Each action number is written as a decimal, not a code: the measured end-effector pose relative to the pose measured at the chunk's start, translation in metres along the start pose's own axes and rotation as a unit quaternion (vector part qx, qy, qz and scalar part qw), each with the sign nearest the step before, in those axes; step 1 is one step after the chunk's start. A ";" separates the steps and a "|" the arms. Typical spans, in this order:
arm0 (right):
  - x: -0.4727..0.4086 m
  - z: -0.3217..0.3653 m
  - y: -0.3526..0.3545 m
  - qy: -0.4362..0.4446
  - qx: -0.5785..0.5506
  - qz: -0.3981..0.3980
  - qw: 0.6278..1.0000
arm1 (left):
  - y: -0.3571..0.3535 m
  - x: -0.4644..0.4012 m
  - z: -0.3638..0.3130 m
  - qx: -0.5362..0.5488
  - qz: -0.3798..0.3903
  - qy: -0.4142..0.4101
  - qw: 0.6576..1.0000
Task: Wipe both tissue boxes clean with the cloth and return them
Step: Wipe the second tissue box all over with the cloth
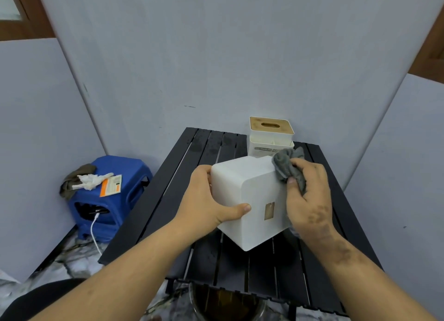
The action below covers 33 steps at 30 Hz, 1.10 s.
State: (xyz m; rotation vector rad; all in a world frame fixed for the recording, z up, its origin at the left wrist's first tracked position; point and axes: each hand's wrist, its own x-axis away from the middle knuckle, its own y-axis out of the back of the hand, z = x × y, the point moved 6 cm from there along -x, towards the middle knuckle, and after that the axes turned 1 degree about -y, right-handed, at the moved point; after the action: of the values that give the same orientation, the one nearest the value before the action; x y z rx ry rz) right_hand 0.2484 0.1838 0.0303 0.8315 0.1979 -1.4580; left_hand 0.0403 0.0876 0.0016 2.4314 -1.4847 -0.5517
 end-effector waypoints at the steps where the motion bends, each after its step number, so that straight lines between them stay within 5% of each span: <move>1: -0.002 0.001 0.004 -0.003 -0.005 -0.011 1.000 | -0.001 0.002 -0.001 -0.006 0.009 -0.006 1.000; 16: -0.009 -0.001 0.014 -0.044 0.056 0.019 0.997 | -0.010 0.009 -0.006 -0.075 0.039 -0.061 0.995; 21: -0.001 0.012 0.002 0.017 0.133 0.066 0.989 | -0.013 0.011 -0.007 -0.101 0.038 -0.079 0.991; 27: 0.005 0.036 -0.008 0.105 0.087 0.156 0.978 | -0.015 0.009 -0.006 -0.082 0.024 -0.089 0.992; 33: -0.021 -0.010 0.013 -0.038 0.122 0.097 0.987 | -0.017 0.010 -0.008 -0.096 0.027 -0.093 0.991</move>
State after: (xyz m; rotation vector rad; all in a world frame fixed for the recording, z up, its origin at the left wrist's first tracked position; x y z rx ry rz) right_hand 0.2610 0.2055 0.0403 0.9621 -0.1192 -1.3421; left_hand 0.0616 0.0869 0.0004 2.2384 -1.4848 -0.8872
